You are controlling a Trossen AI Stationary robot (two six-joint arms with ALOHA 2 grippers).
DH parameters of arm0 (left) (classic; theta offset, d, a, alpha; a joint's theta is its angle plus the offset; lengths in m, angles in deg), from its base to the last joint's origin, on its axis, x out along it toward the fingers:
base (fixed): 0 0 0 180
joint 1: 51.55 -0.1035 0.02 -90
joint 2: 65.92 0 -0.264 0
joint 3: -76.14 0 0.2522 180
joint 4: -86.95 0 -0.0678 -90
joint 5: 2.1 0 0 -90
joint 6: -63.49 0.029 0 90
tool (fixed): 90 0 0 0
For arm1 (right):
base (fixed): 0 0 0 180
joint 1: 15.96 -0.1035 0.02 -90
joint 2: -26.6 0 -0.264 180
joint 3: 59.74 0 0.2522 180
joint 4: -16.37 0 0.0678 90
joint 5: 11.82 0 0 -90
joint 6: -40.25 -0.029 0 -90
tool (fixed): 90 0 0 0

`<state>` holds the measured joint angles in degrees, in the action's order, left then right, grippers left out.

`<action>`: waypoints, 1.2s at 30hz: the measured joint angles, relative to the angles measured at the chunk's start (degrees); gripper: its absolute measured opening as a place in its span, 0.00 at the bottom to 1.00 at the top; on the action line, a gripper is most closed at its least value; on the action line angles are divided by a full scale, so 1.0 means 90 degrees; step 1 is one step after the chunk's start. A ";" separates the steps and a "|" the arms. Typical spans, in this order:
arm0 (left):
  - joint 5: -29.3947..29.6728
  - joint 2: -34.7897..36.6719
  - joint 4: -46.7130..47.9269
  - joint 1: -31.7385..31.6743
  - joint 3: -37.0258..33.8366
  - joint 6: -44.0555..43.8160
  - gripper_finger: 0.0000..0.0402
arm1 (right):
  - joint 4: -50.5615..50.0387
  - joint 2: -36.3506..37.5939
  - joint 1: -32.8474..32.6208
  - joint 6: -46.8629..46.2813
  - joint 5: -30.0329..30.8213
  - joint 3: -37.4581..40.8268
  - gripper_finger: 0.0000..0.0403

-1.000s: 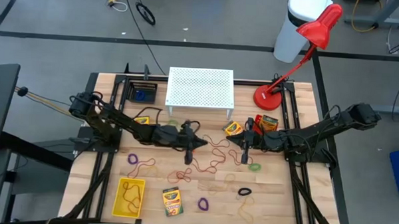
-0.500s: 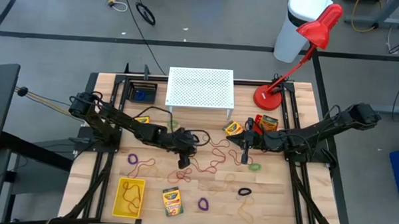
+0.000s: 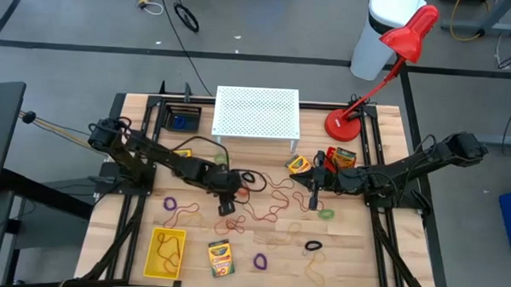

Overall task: Pick & Place Office Desk Supplies
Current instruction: Put the top black spring rubber band into the black bin

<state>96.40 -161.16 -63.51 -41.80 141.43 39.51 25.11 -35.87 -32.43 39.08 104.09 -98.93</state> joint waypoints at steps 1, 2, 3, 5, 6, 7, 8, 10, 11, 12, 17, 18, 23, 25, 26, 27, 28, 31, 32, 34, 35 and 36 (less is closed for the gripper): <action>0.0000 0.0000 -0.0070 -0.0068 0.0000 0.0048 0.33 | 0.0000 0.0000 0.0000 0.0000 0.0000 0.0000 0.04; 0.0009 0.0000 -0.0130 -0.0131 0.0000 0.0124 0.34 | 0.0000 0.0000 0.0000 0.0000 0.0000 0.0000 0.04; 0.0020 0.0000 -0.0176 -0.0187 0.0000 0.0236 0.36 | 0.0000 0.0000 0.0000 0.0000 0.0000 0.0000 0.04; -0.0001 0.0000 -0.0215 -0.0289 0.0000 0.0547 0.39 | 0.0000 0.0000 0.0000 0.0000 -0.0001 0.0000 0.04; -0.0043 0.0000 -0.0218 -0.0329 0.0000 0.0735 0.41 | 0.0000 0.0000 -0.0001 0.0000 0.0000 0.0000 0.04; -0.0100 -0.0005 -0.0236 -0.0364 0.0000 0.0932 0.43 | 0.0001 0.0000 0.0000 0.0000 0.0000 0.0000 0.04; -0.0141 -0.0041 -0.0277 -0.0388 0.0000 0.1103 0.44 | 0.0000 0.0000 0.0000 0.0000 0.0000 0.0000 0.04; -0.0261 -0.0081 -0.0274 -0.0419 0.0000 0.1440 0.47 | 0.0002 0.0000 -0.0002 0.0000 0.0000 0.0000 0.04; -0.0294 -0.0120 -0.0276 -0.0417 -0.0005 0.1608 0.49 | -0.0003 0.0000 -0.0002 0.0000 -0.0002 0.0000 0.04; -0.0307 -0.0176 -0.0407 -0.0416 -0.0001 0.1770 0.49 | -0.0005 -0.0002 0.0000 0.0000 -0.0002 0.0000 0.04; -0.0438 -0.0481 -0.0450 -0.0412 0.0077 0.2209 0.51 | -0.0020 -0.0002 -0.0001 0.0000 -0.0001 -0.0001 0.04; -0.0455 -0.0520 -0.0435 -0.0412 0.0104 0.2246 0.50 | 0.0001 -0.0002 -0.0001 0.0000 -0.0002 -0.0002 0.04; -0.0455 -0.0764 -0.0428 -0.0404 0.0338 0.2631 0.48 | -0.0010 -0.0002 0.0000 0.0000 -0.0002 -0.0002 0.04; -0.0454 -0.0837 -0.0441 -0.0399 0.0369 0.2804 0.46 | -0.0015 -0.0005 0.0000 0.0001 -0.0002 -0.0002 0.04; -0.0455 -0.0871 -0.0406 -0.0402 0.0367 0.2896 0.44 | -0.0006 -0.0003 -0.0001 0.0000 -0.0002 -0.0004 0.04; -0.0455 -0.0905 -0.0400 -0.0402 0.0367 0.2959 0.43 | -0.0016 -0.0003 0.0000 0.0000 -0.0002 -0.0005 0.04; -0.0454 -0.0934 -0.0346 -0.0404 0.0367 0.3000 0.41 | -0.0015 -0.0005 0.0000 0.0000 -0.0002 -0.0005 0.04; -0.0435 -0.0940 -0.0310 -0.0404 0.0365 0.2994 0.38 | -0.0021 -0.0005 0.0000 0.0000 -0.0004 -0.0005 0.04; -0.0410 -0.0936 -0.0317 -0.0404 0.0369 0.2993 0.38 | -0.0013 -0.0005 -0.0002 0.0000 -0.0002 -0.0005 0.04; -0.0302 -0.0923 -0.0233 -0.0399 0.0448 0.2985 0.39 | -0.0004 -0.0002 0.0000 0.0000 -0.0002 -0.0005 0.04; -0.0305 -0.0923 -0.0202 -0.0401 0.0538 0.2959 0.39 | -0.0004 -0.0004 -0.0001 0.0000 -0.0002 -0.0005 0.04; -0.0312 -0.0920 -0.0085 -0.0404 0.0658 0.2951 0.40 | 0.0000 -0.0002 -0.0002 0.0000 -0.0002 -0.0005 0.04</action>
<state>93.59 -169.44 -64.27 -45.44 147.36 66.07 25.11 -35.90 -32.45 39.08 104.07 -98.97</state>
